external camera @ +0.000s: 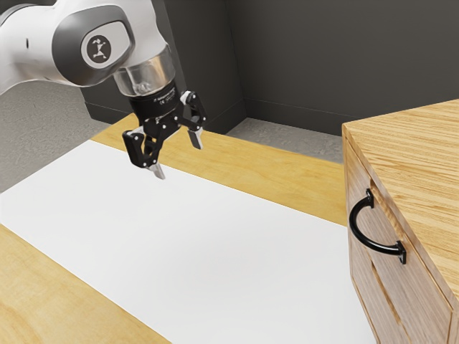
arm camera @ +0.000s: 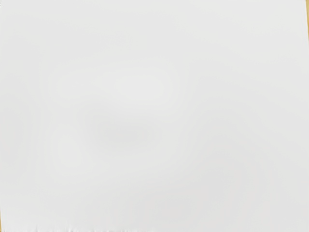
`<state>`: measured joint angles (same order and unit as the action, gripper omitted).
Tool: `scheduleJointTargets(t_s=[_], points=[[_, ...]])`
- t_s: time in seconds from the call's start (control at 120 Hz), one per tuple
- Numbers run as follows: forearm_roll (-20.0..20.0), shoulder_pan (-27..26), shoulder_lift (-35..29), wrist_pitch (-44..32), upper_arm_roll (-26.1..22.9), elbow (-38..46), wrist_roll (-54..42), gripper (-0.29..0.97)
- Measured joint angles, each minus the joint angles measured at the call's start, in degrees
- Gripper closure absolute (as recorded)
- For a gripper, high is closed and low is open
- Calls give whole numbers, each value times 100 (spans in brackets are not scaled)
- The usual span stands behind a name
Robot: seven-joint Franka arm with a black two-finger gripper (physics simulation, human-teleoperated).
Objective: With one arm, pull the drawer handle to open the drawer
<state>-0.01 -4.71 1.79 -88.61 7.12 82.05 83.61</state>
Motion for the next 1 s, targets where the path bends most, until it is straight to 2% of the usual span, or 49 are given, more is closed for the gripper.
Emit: scheduleJointTargets(t_s=[0.333,0.492,0.567,0.717,0.833,0.925,1.0], points=[[-22,-42,-19,7,-5,-116,178,0],[24,1,-195,104,-87,-1299,247,0],[-182,115,-127,-130,-190,-1401,266,0],[-920,160,129,-860,-349,-1306,107,0],[-1454,-331,287,-1282,-454,-1268,-180,0],[-1638,-778,336,-1508,-486,-1236,-380,0],[-1715,-898,284,-1636,-487,-1039,-535,0]])
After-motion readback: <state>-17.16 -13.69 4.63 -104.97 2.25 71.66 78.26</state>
